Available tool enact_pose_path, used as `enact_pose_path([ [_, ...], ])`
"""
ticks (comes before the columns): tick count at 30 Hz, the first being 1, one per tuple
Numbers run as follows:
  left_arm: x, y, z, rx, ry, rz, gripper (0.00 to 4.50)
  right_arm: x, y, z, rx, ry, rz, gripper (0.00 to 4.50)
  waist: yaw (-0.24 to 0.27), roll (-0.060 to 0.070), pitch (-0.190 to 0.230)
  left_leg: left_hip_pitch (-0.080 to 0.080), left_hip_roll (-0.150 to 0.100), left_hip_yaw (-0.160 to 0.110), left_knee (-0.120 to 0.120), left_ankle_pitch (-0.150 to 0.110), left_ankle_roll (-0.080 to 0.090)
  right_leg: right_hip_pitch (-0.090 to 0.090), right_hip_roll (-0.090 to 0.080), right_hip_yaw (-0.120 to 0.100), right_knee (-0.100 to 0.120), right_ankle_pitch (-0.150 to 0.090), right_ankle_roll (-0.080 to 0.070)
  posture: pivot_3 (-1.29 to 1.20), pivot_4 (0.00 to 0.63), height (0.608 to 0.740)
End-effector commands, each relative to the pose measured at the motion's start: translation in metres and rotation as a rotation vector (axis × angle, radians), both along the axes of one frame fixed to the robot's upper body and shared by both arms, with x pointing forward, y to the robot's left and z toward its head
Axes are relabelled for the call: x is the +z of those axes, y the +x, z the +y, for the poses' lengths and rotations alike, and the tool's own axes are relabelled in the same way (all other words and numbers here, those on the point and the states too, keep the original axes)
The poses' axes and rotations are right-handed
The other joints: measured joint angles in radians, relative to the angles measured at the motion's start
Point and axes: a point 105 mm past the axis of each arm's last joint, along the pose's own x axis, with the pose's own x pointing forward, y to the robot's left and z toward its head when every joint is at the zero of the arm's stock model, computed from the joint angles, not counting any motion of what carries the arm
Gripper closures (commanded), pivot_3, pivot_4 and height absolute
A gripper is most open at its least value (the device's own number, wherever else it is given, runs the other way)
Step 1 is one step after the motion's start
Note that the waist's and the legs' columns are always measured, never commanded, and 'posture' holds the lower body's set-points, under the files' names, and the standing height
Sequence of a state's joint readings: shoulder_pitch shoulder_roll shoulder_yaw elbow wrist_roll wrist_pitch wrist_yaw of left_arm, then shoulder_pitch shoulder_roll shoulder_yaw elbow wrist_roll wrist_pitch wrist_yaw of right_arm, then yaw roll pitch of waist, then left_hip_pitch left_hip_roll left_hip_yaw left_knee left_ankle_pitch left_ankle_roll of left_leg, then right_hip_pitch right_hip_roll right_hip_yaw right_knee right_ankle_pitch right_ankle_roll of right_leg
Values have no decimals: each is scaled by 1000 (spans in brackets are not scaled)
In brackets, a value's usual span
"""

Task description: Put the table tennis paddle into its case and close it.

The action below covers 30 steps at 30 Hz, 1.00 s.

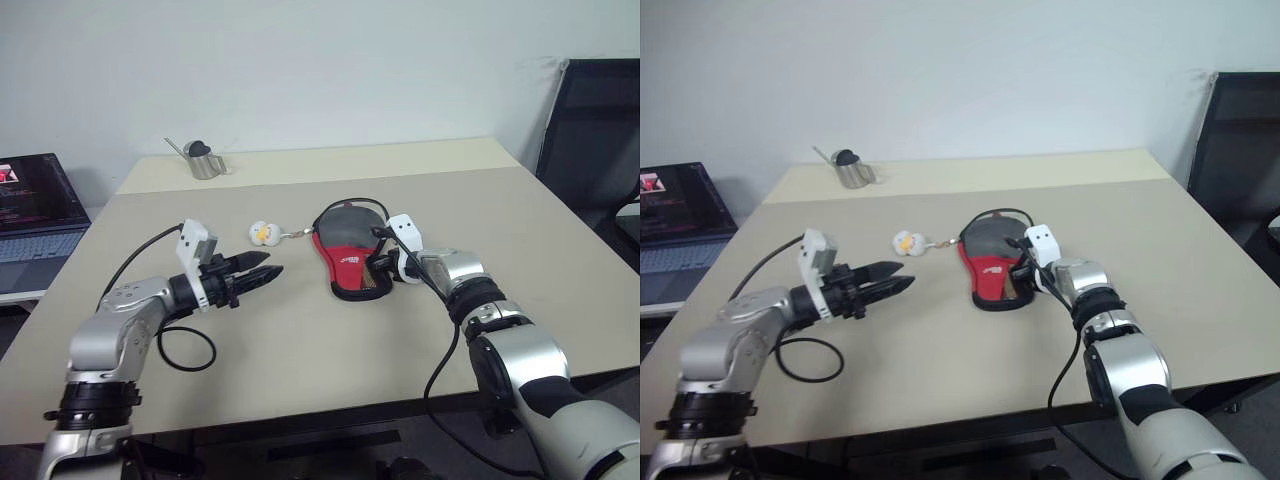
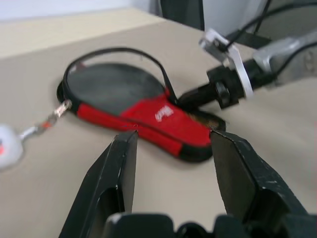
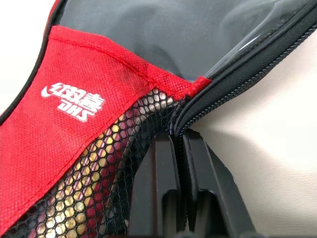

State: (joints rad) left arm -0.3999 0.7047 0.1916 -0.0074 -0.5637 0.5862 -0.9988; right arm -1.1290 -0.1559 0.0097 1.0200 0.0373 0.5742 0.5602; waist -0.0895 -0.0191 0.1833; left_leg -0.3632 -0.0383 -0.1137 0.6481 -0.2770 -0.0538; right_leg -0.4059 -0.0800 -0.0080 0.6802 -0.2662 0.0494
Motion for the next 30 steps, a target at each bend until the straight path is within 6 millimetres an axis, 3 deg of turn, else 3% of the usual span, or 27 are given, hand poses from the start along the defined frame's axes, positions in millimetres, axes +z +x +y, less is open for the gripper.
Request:
enact_pose_path([
  [1,11,-18,2,-73,18,-18,1999,-8,-20,21,93,61,95,4474,0,0,0,0,1,1,-2,0,0,-1,0,0,-1,0,0,0,150,740],
  [5,8,-29,4,-101,26,6,1999,1,-33,20,109,90,104,4474,2,0,0,-2,1,2,-4,0,0,-4,0,2,-2,0,0,0,150,740],
  [15,-4,-57,-14,-207,18,73,1999,12,-76,1,130,90,136,4474,11,0,0,-3,1,1,-3,-2,1,-5,-1,1,-3,-1,0,0,150,740],
  [19,-9,-71,-23,-281,40,98,1999,2,-112,-8,138,85,204,4474,19,0,0,-4,1,2,-4,-2,2,-4,-1,1,-4,-1,0,0,150,740],
  [23,-10,-73,-26,-300,48,103,1999,-7,-136,-15,99,101,264,4474,31,0,0,-4,1,2,-4,-2,3,-4,-1,1,-4,-1,0,0,150,740],
  [26,-10,-73,-28,-310,47,106,1999,-10,-146,-16,77,127,287,4474,36,0,0,-3,1,2,-3,-2,3,-3,-1,0,-4,-1,0,0,150,740],
  [30,-10,-74,-31,-333,47,114,1999,-14,-157,-2,86,173,288,4474,36,0,0,-3,1,2,-3,-2,3,-3,0,0,-4,-1,0,0,150,740],
])
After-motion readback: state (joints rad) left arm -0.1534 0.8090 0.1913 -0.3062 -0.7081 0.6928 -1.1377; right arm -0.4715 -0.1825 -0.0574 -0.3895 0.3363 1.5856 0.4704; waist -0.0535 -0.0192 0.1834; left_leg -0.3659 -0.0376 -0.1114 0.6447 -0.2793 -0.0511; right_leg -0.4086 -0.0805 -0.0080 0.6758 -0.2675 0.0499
